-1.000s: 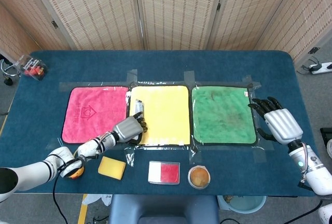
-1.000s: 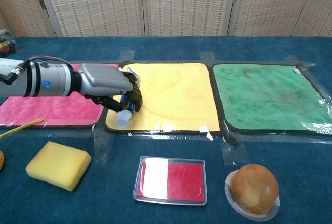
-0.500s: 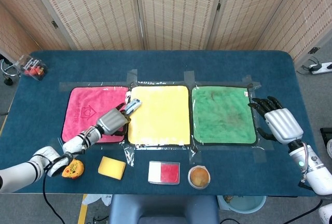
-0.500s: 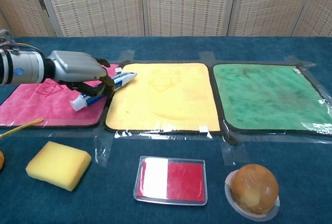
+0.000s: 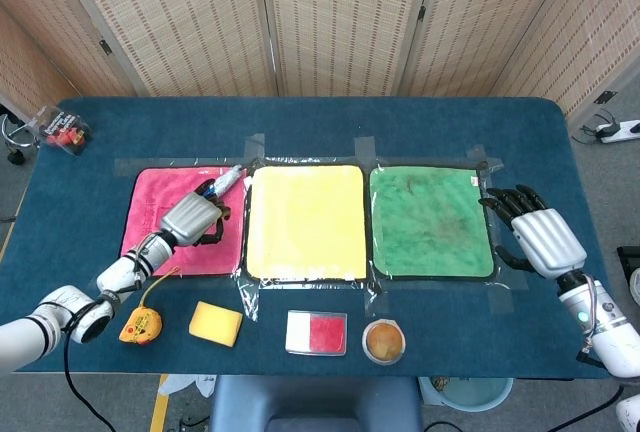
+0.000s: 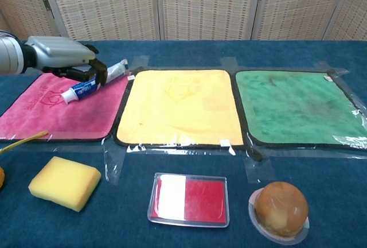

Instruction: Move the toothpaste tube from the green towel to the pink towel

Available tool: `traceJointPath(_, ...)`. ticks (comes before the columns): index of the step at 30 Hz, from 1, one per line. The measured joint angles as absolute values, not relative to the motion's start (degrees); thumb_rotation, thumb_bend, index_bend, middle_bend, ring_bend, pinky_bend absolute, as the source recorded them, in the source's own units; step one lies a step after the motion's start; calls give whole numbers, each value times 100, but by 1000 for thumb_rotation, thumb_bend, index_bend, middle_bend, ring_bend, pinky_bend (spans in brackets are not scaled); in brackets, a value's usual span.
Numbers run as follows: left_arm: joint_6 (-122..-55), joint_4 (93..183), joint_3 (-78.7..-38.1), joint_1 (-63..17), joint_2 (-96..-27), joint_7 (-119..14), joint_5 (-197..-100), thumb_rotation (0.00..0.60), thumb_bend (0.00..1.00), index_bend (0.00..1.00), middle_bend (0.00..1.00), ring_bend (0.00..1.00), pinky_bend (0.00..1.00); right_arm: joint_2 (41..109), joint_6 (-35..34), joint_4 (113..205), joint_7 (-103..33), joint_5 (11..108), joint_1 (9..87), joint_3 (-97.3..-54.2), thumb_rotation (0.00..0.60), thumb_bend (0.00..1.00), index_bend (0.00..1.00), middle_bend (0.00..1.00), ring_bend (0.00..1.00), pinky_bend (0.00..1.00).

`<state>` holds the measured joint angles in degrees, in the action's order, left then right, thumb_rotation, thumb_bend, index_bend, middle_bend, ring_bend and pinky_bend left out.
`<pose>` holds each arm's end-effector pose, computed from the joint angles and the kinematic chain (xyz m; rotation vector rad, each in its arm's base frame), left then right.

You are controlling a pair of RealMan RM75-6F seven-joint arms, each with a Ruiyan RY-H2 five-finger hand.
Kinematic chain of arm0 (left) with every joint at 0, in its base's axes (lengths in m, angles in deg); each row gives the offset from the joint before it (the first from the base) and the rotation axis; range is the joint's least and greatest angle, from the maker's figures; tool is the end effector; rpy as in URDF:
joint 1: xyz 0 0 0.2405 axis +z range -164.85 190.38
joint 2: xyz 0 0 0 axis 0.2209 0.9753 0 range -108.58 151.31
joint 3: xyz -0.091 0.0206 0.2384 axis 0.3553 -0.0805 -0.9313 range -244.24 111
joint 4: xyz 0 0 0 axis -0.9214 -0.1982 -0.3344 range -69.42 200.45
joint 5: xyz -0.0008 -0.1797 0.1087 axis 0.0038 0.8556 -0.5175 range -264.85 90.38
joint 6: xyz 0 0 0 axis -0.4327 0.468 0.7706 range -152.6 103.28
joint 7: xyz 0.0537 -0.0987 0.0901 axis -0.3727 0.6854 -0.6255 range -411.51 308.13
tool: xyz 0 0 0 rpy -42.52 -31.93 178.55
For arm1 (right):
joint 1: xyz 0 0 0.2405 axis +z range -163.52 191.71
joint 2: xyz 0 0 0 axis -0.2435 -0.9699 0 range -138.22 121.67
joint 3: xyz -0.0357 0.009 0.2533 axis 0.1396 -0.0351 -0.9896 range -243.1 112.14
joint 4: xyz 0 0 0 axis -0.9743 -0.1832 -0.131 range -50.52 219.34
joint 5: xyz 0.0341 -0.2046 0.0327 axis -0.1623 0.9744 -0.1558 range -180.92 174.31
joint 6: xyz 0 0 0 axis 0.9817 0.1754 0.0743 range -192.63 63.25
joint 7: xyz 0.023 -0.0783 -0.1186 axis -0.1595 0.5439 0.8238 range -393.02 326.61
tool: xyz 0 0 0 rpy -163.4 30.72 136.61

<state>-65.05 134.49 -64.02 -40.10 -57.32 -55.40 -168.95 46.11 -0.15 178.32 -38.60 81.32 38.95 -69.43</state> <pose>-0.1770 0.4085 0.0321 -2.1673 -0.5755 -0.6297 -0.2607 -0.2836 0.1725 1.7277 -0.8750 0.8623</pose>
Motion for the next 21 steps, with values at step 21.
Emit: traceJointPath(21, -5944, 13090, -5958, -4360, -6459, -6696, -15383, 0, 852, 54, 85, 34, 3, 4489, 119, 17994, -3807, 8184, 3731, -6923, 600, 383, 147, 124, 110, 76)
